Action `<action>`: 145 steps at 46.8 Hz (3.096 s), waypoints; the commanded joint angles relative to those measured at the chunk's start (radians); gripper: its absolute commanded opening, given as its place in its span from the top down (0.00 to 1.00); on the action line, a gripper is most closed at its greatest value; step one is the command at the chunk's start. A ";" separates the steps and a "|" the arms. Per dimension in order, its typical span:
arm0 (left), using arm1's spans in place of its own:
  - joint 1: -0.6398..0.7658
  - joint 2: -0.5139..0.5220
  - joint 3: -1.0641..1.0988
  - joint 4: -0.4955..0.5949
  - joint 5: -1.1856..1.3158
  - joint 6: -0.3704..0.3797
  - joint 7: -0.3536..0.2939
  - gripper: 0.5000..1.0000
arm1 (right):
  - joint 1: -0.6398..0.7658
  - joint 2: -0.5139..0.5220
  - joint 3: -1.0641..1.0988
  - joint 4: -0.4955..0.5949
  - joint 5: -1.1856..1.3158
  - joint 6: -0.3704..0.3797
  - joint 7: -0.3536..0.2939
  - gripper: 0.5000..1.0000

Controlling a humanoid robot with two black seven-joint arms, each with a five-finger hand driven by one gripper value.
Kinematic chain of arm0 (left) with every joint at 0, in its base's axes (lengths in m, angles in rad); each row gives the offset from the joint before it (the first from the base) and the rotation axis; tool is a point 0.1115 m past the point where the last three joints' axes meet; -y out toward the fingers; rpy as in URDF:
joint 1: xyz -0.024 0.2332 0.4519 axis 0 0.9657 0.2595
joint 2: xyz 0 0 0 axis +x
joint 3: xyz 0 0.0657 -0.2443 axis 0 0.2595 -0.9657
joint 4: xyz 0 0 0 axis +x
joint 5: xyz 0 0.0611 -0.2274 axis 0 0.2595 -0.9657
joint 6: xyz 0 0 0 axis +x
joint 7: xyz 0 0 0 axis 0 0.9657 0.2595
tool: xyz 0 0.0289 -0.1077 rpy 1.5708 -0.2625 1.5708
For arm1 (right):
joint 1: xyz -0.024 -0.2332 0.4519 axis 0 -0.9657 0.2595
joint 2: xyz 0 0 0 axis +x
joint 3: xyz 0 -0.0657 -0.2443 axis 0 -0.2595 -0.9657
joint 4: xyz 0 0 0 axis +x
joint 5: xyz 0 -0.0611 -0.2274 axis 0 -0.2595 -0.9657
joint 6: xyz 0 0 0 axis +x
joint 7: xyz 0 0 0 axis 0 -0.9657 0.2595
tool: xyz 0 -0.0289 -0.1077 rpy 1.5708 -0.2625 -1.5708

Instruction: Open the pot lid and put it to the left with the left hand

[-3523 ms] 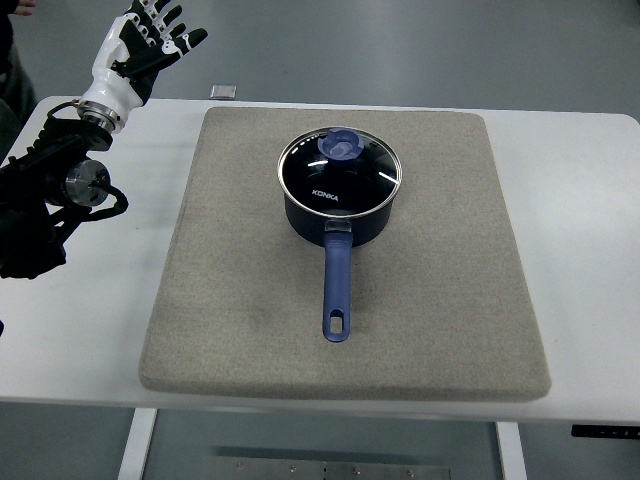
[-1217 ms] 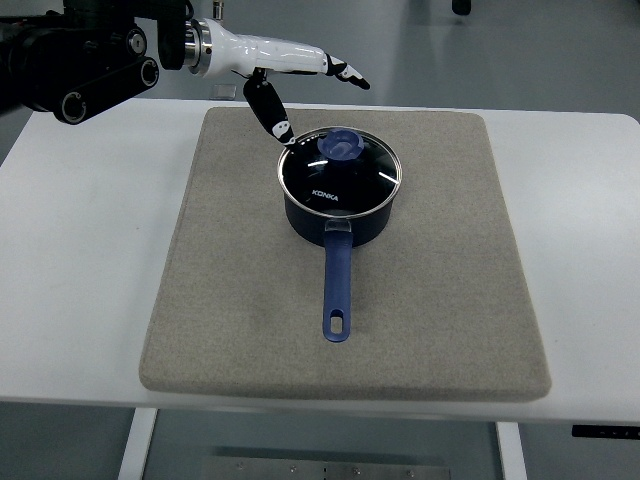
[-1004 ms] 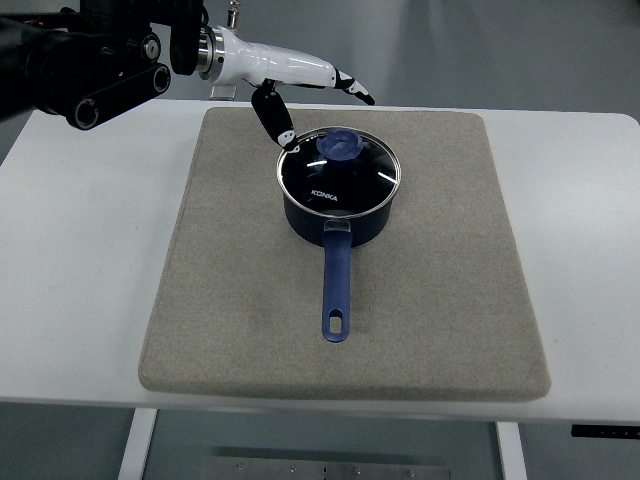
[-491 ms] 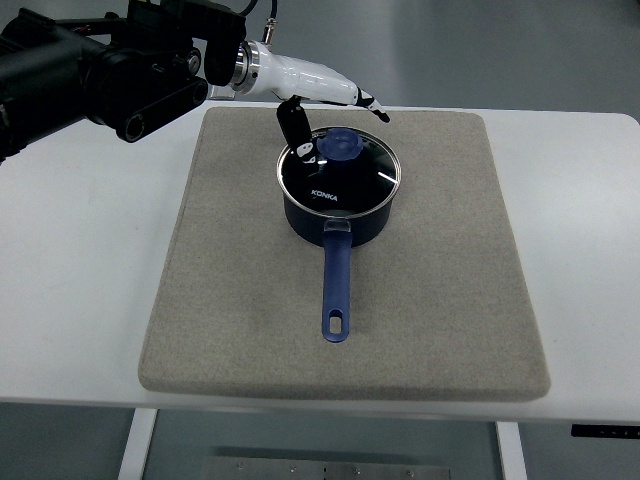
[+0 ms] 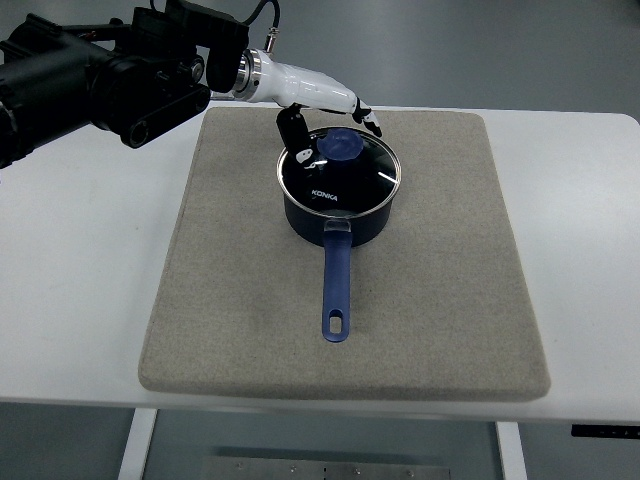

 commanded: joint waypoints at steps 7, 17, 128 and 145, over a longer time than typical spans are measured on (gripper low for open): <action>0.001 0.000 -0.002 0.000 0.012 -0.001 0.000 0.32 | 0.000 0.000 0.001 -0.001 0.000 0.000 0.000 0.17; -0.001 0.000 -0.002 0.000 0.012 -0.001 0.000 0.47 | 0.000 0.000 0.000 -0.001 0.000 0.000 -0.001 0.17; 0.214 0.157 -0.008 0.153 -0.100 0.053 0.000 0.03 | 0.000 0.000 0.000 0.001 0.000 0.000 0.000 0.17; 0.292 0.174 -0.273 0.169 -0.470 0.065 0.000 0.02 | 0.000 0.000 0.000 -0.001 0.000 0.000 0.000 0.17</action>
